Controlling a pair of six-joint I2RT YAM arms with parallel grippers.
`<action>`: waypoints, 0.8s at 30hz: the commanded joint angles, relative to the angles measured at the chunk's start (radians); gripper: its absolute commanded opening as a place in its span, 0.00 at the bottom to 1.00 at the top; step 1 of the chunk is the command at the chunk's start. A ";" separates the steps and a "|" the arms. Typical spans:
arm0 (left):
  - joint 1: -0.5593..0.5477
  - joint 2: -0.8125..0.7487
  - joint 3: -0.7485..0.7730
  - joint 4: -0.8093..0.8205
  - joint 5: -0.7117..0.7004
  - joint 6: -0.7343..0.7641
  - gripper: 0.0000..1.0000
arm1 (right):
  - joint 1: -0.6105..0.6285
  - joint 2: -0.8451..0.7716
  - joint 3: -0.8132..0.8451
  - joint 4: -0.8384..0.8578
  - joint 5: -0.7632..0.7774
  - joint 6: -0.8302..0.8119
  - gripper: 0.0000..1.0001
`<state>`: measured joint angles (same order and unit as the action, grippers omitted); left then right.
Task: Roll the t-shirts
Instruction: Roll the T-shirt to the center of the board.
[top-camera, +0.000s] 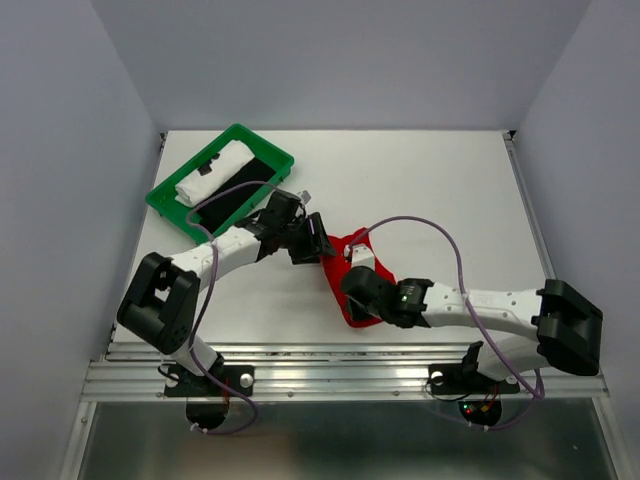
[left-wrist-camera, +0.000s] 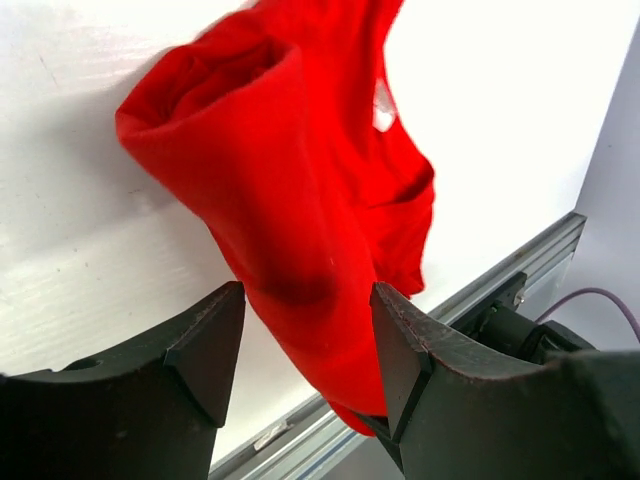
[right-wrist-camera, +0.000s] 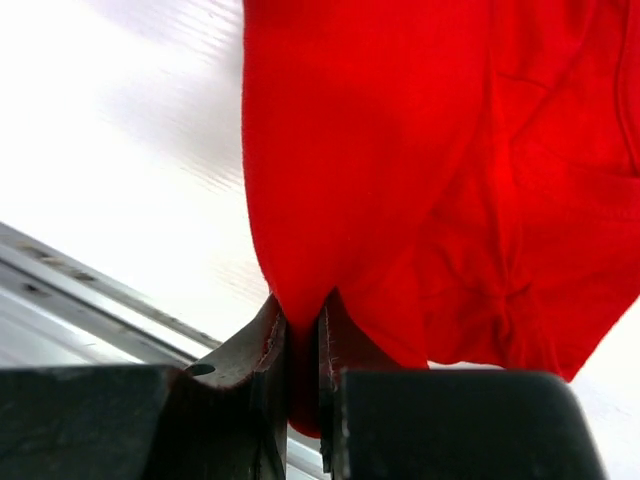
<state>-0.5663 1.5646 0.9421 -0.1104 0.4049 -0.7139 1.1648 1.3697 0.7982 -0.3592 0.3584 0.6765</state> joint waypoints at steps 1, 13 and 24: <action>0.014 -0.098 0.073 -0.093 -0.043 0.051 0.64 | -0.057 -0.075 -0.054 0.192 -0.168 0.038 0.01; 0.017 -0.141 0.046 -0.086 -0.046 0.054 0.51 | -0.208 -0.164 -0.221 0.414 -0.473 0.199 0.01; -0.007 -0.101 0.021 -0.022 -0.008 0.053 0.35 | -0.366 -0.281 -0.398 0.516 -0.619 0.353 0.01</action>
<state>-0.5549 1.4528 0.9657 -0.1890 0.3679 -0.6739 0.8429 1.1297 0.4435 0.0643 -0.1780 0.9550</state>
